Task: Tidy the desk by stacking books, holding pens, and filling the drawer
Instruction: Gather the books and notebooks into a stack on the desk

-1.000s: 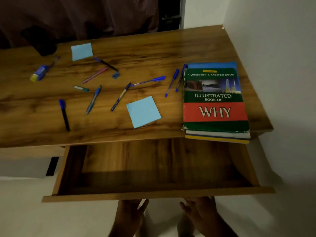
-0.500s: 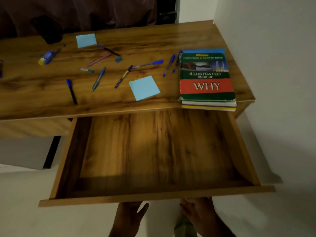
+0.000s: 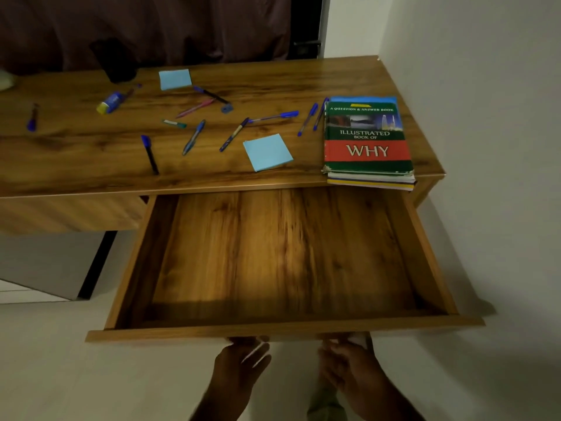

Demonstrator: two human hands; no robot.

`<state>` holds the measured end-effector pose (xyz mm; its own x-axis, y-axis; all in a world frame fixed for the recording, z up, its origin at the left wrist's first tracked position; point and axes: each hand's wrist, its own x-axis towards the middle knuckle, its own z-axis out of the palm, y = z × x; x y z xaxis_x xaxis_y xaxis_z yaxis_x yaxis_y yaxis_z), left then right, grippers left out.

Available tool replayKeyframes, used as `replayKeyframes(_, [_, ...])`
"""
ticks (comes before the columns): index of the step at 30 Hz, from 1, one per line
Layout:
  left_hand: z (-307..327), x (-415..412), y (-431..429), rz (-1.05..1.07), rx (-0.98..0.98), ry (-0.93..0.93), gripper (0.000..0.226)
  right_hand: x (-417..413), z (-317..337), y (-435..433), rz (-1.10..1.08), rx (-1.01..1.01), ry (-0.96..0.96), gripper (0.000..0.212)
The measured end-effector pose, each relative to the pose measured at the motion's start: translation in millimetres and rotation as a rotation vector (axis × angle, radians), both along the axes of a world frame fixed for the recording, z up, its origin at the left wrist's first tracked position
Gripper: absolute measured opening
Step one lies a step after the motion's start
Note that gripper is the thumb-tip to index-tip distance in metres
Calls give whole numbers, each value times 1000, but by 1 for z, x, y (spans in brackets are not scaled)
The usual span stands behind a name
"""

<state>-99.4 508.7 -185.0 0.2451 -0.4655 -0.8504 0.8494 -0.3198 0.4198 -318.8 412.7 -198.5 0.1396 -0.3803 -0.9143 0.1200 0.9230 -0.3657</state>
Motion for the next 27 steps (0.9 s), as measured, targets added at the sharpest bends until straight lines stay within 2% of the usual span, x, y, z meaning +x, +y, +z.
replayKeyframes(2, [12, 1, 5, -105, 55, 81, 10, -1, 13, 11, 123, 28, 30, 46])
replayKeyframes(4, [36, -3, 10, -337, 57, 180, 20, -4, 25, 23, 180, 8, 5, 54])
replayKeyframes(5, [51, -5, 14, -452, 52, 216, 24, -7, 32, 28, 203, -13, -8, 52])
replayKeyframes(7, [72, -5, 24, -604, 75, 172, 30, -17, 47, 35, 298, -80, -41, 40])
replayKeyframes(9, [99, -10, 30, -746, -75, 17, 28, -23, 78, 33, 447, -155, -100, 29])
replayKeyframes(11, [126, -15, 22, -920, -159, -99, 26, -29, 115, 23, 576, -155, -189, 36])
replayKeyframes(13, [152, -18, -1, -1054, -133, -108, 26, -32, 151, 4, 632, -201, -192, 39])
replayKeyframes(14, [163, -19, -14, -1106, -204, -93, 25, -32, 167, -6, 629, -258, -153, 36])
replayKeyframes(17, [186, -17, -57, -1044, -351, -124, 27, -32, 202, -42, 508, -468, 14, 19])
replayKeyframes(20, [200, -16, -104, -926, -324, -283, 26, -36, 226, -82, 387, -597, 109, 16])
replayKeyframes(23, [207, -16, -159, -797, -305, -380, 17, -45, 231, -127, 321, -638, 168, 16])
replayKeyframes(27, [211, -17, -244, -689, -258, -695, 19, -45, 226, -201, 229, -732, 271, 16])
